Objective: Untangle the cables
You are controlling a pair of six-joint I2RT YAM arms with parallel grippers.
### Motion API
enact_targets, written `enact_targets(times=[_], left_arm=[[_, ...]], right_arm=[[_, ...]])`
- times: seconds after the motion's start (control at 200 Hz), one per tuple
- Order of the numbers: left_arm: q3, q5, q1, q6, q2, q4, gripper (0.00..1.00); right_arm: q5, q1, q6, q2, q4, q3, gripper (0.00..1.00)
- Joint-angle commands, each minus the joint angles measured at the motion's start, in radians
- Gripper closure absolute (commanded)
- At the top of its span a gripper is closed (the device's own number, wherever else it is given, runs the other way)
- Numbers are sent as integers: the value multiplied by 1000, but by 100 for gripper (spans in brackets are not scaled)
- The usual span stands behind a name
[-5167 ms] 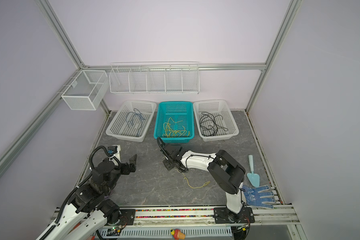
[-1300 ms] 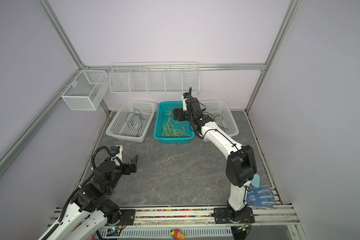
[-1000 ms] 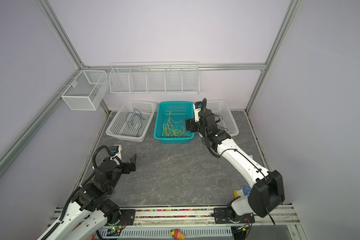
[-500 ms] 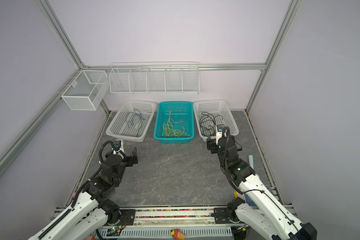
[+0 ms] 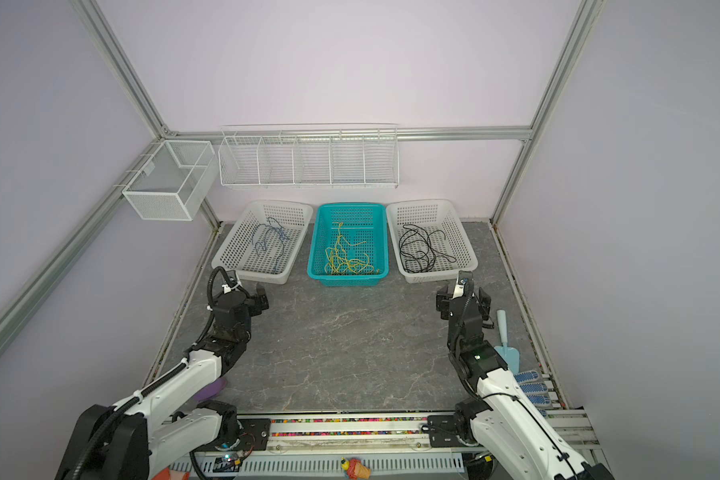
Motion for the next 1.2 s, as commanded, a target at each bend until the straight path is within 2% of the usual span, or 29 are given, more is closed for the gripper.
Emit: enact_targets(times=[0.0,0.09,0.19,0.37,0.485,0.55,0.635,0.735,0.89,0.96,1.0,1.025,1.085,1.145,1.195], left_arm=[[-40,7,59,8,51,168,1],[-37,49,86,40,90,216,1],[-34,62,116,38,165,305,1],[-6,99,125,74,323,442,1],[14,78,140,60,429,513,2],[28,109,158,42,422,468,2],[24,119,168,38,429,491,2],[22,119,168,39,432,498,2],[18,117,169,41,433,509,2],[18,116,169,41,435,513,2],[16,117,169,41,436,518,2],[14,118,169,42,438,524,2],[6,120,169,48,446,547,2],[-3,123,169,57,458,589,2],[-3,123,168,55,455,585,2]], right_arm=[[17,-41,76,54,112,-32,11],[-4,-74,95,101,164,-51,11],[19,-109,178,158,201,-66,11],[-6,-152,118,240,339,-90,11],[-61,-179,85,303,412,-84,11],[-77,-188,83,349,463,-83,11],[-112,-192,5,424,532,-81,11],[-156,-201,-27,531,614,-78,11],[-291,-210,-112,692,796,-78,11],[-413,-273,-61,714,719,-46,12],[-441,-297,-55,760,812,-63,11],[-447,-300,-57,766,843,-70,12],[-454,-301,-46,731,728,-45,12],[-450,-302,-53,752,800,-61,12],[-453,-300,-50,734,751,-52,12]])
